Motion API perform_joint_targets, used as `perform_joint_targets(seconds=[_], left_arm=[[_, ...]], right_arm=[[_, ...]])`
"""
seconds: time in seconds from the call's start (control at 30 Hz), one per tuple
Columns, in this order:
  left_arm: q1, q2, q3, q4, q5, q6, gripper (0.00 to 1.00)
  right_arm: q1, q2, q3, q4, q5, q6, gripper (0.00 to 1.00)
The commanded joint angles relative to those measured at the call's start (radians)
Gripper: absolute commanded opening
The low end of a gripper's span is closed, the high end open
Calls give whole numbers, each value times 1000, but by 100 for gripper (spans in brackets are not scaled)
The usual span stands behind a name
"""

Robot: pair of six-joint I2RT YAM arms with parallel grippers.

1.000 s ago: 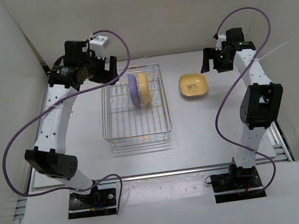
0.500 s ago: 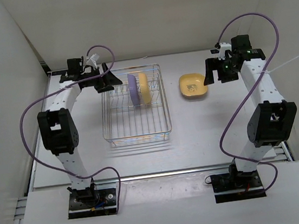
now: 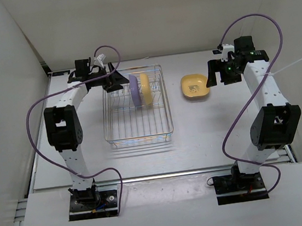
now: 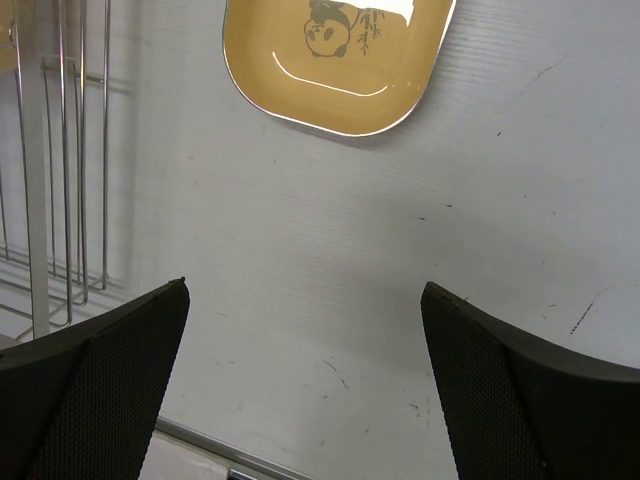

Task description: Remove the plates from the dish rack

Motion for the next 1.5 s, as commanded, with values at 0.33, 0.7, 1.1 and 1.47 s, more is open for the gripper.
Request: perform_joint_targets(seconds=[0.33, 0.7, 1.1, 1.47], left_arm=[[-61, 36, 60, 29, 51, -32, 73], [-61, 7, 60, 19, 61, -50, 57], [-61, -12, 33, 29, 61, -50, 35], [-70, -21, 33, 60, 72, -96, 11]], right_arm=[[1, -38, -12, -1, -8, -2, 100], [1, -38, -21, -1, -17, -2, 100], [11, -38, -21, -1, -26, -2, 100], [11, -47, -31, -1, -44, -2, 99]])
